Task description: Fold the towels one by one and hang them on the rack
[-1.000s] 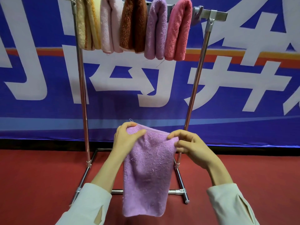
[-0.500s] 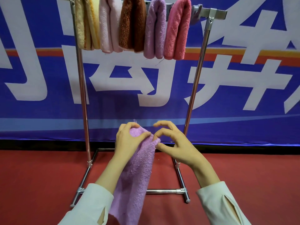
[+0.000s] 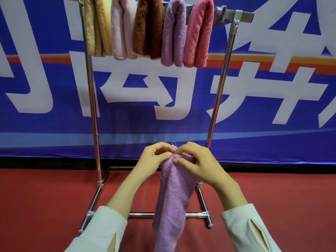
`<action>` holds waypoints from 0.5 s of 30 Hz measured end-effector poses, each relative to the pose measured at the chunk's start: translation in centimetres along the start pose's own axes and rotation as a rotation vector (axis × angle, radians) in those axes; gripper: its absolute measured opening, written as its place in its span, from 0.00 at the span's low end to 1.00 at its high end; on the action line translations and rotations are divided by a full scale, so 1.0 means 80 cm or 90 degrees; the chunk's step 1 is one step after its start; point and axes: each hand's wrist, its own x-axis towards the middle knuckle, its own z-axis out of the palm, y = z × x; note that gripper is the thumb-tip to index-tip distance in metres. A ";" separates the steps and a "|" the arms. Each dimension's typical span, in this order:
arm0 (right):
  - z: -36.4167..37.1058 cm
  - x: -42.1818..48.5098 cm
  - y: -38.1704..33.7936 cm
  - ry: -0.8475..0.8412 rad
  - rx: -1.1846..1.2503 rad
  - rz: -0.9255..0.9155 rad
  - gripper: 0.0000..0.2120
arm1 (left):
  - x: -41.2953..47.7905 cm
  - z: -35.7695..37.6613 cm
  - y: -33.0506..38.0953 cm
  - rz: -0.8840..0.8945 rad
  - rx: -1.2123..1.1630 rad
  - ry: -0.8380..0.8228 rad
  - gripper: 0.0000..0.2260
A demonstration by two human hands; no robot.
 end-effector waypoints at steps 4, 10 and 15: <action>-0.002 0.000 0.010 0.028 -0.038 0.071 0.11 | -0.002 0.013 0.002 -0.045 -0.104 0.010 0.12; -0.007 -0.002 0.013 0.083 0.030 0.159 0.12 | -0.003 0.026 -0.001 -0.065 -0.151 0.019 0.08; -0.010 -0.003 0.016 0.127 0.027 0.202 0.10 | -0.002 0.033 -0.003 -0.081 -0.202 -0.044 0.06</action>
